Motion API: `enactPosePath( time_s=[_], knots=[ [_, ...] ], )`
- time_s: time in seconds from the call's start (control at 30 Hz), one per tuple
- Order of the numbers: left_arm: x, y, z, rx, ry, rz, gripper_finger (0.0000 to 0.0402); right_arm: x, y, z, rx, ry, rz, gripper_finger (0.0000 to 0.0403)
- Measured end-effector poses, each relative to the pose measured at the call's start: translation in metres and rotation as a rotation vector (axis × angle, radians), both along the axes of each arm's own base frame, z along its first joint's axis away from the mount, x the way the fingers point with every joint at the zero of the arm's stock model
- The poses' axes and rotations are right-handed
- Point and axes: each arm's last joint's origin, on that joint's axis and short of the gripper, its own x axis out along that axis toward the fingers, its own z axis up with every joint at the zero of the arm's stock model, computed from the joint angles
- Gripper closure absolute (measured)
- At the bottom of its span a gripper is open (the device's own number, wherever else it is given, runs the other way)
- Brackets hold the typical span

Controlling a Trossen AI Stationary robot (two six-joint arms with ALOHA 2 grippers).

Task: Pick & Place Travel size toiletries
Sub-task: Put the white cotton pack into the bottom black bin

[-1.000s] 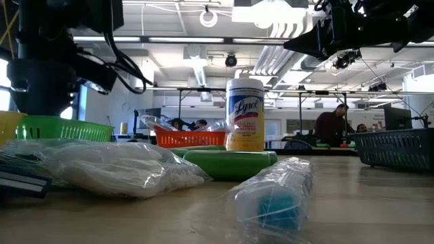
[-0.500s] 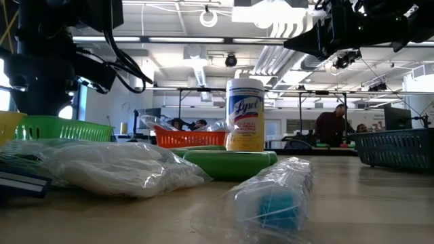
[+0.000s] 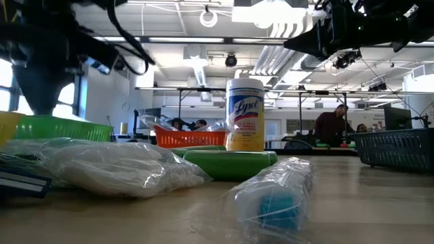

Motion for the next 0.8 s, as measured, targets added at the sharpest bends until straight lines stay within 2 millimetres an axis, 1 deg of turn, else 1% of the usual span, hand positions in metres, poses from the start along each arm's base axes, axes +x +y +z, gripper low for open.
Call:
enactPosePath(
  time_s=[0.13,0.3,0.4,0.5,0.6,0.67,0.73,0.8],
  knots=[
    [-0.001,0.001,0.027,0.025,-0.01,-0.013,0.0401,0.0,0.0,0.0,0.0,0.005,0.0,0.0398],
    [-0.005,0.006,0.072,0.114,-0.076,-0.045,0.0401,0.0,0.0,-0.001,-0.001,0.007,0.0,0.0398],
    [-0.01,0.011,0.102,0.185,-0.185,-0.079,0.0401,0.0,0.0,-0.001,-0.001,0.007,0.001,0.0398],
    [-0.019,0.017,0.129,0.267,-0.319,-0.113,0.0401,0.0,0.0,-0.001,0.0,0.008,0.001,0.0398],
    [-0.031,0.024,0.147,0.325,-0.468,-0.13,0.0401,0.0,0.0,-0.001,0.002,0.007,0.006,0.0398],
    [-0.038,0.028,0.154,0.35,-0.561,-0.13,0.0402,0.0,0.0,0.0,0.001,0.006,0.018,0.0398],
    [-0.043,0.03,0.157,0.361,-0.645,-0.127,0.0401,0.0,0.001,0.0,0.002,0.006,0.039,0.0398],
    [-0.044,0.031,0.154,0.366,-0.703,-0.134,0.0401,0.0,0.002,0.0,0.001,-0.002,0.063,0.0398]
  ],
)
